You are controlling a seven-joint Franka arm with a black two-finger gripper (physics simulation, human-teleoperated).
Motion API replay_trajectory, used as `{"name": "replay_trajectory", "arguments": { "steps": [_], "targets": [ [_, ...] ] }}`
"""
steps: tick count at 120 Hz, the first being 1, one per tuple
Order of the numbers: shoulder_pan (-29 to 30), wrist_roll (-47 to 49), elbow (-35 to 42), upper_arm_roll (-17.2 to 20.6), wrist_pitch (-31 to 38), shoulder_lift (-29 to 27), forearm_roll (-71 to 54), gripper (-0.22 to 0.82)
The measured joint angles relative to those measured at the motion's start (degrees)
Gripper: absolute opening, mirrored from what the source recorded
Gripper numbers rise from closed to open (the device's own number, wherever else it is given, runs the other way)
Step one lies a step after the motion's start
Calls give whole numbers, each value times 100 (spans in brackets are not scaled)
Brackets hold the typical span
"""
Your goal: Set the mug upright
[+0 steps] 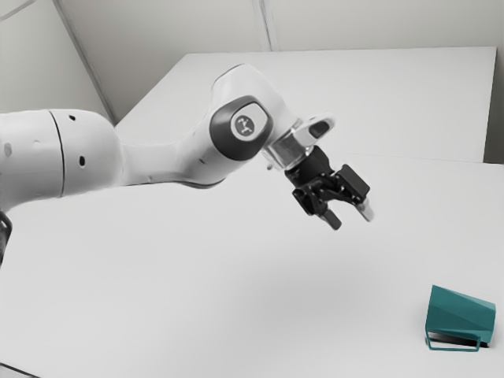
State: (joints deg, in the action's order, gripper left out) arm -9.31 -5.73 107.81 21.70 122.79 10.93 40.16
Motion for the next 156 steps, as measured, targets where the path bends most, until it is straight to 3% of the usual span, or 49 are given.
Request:
{"name": "replay_trajectory", "arguments": {
  "steps": [23, 47, 85, 156],
  "targets": [
    [-102, -384, 392, 310, 778, 293, 804, 60],
    [-217, -986, 533, 366, 1294, 719, 2022, 60],
    [-574, -1949, 458, 440, 1633, 1234, 3288, 60],
    [-955, -3029, 51, 445, 1939, 1758, 4075, 60]
  ]
}}
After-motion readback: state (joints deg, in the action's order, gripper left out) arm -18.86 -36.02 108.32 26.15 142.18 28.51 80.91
